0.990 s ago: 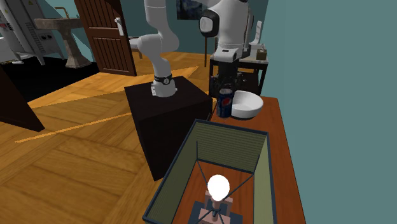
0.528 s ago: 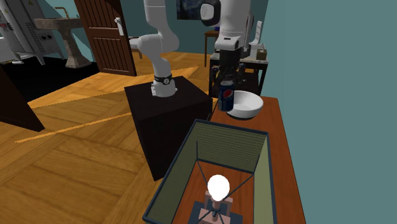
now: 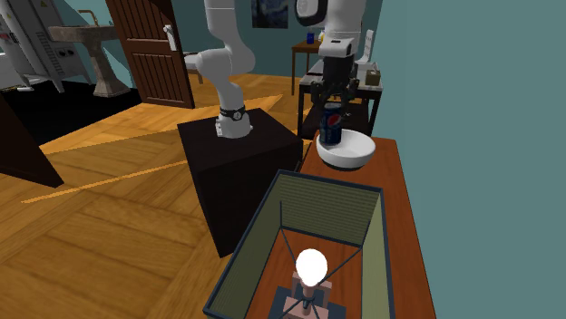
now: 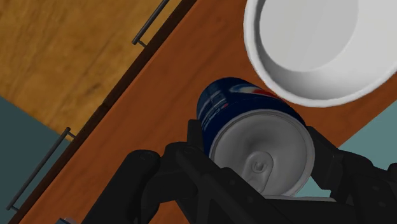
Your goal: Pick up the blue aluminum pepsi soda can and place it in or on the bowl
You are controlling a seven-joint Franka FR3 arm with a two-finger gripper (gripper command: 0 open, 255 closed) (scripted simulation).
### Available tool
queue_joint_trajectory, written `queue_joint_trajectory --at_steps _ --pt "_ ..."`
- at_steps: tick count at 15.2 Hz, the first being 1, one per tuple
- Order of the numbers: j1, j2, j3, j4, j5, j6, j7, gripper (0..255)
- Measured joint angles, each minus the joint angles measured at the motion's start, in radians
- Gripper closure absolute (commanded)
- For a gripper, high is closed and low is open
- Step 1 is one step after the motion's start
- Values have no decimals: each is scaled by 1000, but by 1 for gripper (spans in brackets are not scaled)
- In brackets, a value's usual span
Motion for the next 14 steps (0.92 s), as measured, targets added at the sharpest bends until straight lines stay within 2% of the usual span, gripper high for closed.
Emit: queue_joint_trajectory --at_steps 5,11,14 --pt "58 -30 56 -9 8 -22 110 255" --pt "129 -25 127 36 6 -61 253 255" --pt "144 -19 142 23 4 -44 285 255"
